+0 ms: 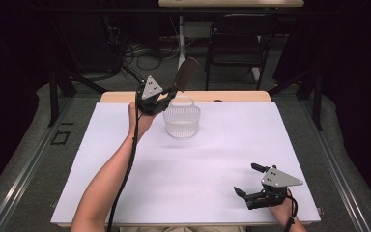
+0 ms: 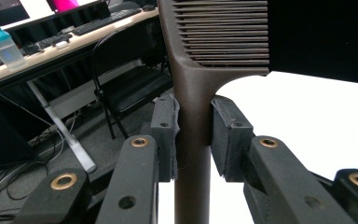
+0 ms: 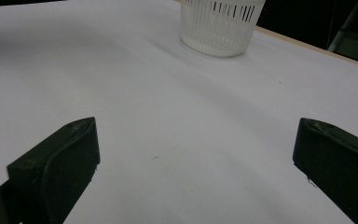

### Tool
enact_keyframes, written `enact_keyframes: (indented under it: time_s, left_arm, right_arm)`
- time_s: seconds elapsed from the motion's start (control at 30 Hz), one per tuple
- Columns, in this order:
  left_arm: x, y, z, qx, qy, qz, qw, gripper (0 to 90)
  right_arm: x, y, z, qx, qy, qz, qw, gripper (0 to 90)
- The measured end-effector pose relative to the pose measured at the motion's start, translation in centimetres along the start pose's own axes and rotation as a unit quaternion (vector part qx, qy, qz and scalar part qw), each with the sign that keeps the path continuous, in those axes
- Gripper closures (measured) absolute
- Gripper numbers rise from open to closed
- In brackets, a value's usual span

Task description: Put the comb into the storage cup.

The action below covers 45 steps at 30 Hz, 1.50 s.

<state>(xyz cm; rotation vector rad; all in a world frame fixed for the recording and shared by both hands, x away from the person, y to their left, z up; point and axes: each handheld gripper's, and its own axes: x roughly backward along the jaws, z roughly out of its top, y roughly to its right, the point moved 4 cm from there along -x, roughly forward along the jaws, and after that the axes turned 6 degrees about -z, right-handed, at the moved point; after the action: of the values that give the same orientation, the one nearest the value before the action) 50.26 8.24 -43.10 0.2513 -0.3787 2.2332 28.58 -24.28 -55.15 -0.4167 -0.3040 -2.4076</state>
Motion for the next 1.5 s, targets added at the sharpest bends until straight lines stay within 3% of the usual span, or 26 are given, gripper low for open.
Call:
enact_keyframes:
  time_s: [0.8,1.17,1.5]
  left_arm:
    - [-1.0,0.2,-0.3,0.002,0.013,-0.003,0.9999,72.3]
    - [-1.8,0.5,-0.8,0.006,0.013,-0.018,0.9997,72.3]
    - [-2.5,0.9,-1.1,-0.002,0.003,-0.031,0.9995,72.3]
  right_arm:
    - [0.0,0.0,0.0,0.002,0.001,0.0,1.0,0.1]
    - [0.0,0.0,0.0,0.001,0.001,0.0,1.0,0.1]
    - [0.1,0.0,0.0,0.002,0.001,0.001,1.0,0.1]
